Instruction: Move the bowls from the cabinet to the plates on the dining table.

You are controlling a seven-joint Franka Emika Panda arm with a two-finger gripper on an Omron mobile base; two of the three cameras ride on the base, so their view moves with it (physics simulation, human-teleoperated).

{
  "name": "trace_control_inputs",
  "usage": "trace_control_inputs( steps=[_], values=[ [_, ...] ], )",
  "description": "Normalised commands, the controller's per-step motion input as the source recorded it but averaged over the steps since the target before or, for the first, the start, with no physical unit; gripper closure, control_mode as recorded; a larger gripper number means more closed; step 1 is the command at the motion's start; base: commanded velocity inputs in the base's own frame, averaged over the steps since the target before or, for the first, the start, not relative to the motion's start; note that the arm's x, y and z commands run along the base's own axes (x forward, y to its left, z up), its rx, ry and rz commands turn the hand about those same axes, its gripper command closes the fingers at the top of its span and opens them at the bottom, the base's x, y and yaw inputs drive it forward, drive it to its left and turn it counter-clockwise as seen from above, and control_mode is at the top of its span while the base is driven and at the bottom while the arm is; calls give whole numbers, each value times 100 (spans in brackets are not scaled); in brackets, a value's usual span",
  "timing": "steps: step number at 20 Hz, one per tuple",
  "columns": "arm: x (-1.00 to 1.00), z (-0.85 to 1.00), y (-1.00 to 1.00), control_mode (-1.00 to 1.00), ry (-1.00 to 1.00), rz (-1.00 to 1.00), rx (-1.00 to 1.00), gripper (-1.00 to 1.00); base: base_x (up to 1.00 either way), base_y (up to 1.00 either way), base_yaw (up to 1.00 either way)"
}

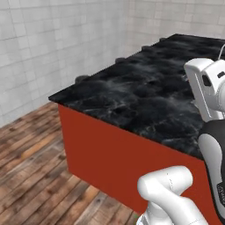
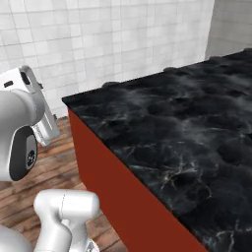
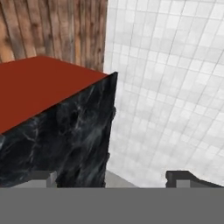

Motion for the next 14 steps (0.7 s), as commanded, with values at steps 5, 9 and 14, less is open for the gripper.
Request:
trace_control_inputs(
  steps=[5,9,14],
  values=[
    [0,0,0,100,0,0,0,-100,31,21,38],
    [0,0,0,100,0,0,0,-100,38,22,36],
    [0,0,0,100,0,0,0,-100,55,16,32]
  ],
)
